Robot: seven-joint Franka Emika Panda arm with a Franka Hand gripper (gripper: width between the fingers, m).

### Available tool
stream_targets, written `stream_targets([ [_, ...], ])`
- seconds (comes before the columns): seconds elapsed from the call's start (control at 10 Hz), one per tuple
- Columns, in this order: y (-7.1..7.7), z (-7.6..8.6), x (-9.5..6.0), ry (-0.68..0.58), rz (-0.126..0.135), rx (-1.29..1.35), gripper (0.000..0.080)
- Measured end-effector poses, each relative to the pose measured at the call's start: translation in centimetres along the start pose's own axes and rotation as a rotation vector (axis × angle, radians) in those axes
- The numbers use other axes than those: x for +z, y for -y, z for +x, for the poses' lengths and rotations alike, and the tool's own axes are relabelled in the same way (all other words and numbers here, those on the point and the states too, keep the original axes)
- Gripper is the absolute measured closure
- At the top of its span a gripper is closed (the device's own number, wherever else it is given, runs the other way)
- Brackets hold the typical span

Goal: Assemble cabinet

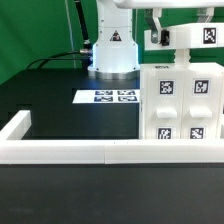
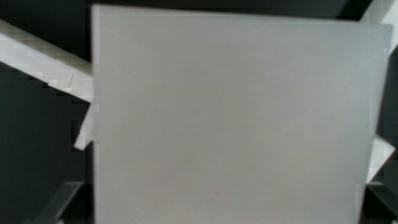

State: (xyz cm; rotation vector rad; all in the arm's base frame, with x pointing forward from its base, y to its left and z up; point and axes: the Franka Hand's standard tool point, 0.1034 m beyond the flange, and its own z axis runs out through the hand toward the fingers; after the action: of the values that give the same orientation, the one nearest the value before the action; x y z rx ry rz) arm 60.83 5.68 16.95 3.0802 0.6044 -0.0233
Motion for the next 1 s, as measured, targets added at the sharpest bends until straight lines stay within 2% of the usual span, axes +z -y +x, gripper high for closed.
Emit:
stream_targets([
  [0.1, 0.5, -0.8, 0.2, 0.046, 0.014, 0.026, 0.0236],
  [0.3, 1.0, -1.5, 0.4, 0.087, 0.024, 0.063, 0.0236],
  [1.0, 0.4, 0.1, 0.5, 0.055, 0.013, 0.058, 0.0236],
])
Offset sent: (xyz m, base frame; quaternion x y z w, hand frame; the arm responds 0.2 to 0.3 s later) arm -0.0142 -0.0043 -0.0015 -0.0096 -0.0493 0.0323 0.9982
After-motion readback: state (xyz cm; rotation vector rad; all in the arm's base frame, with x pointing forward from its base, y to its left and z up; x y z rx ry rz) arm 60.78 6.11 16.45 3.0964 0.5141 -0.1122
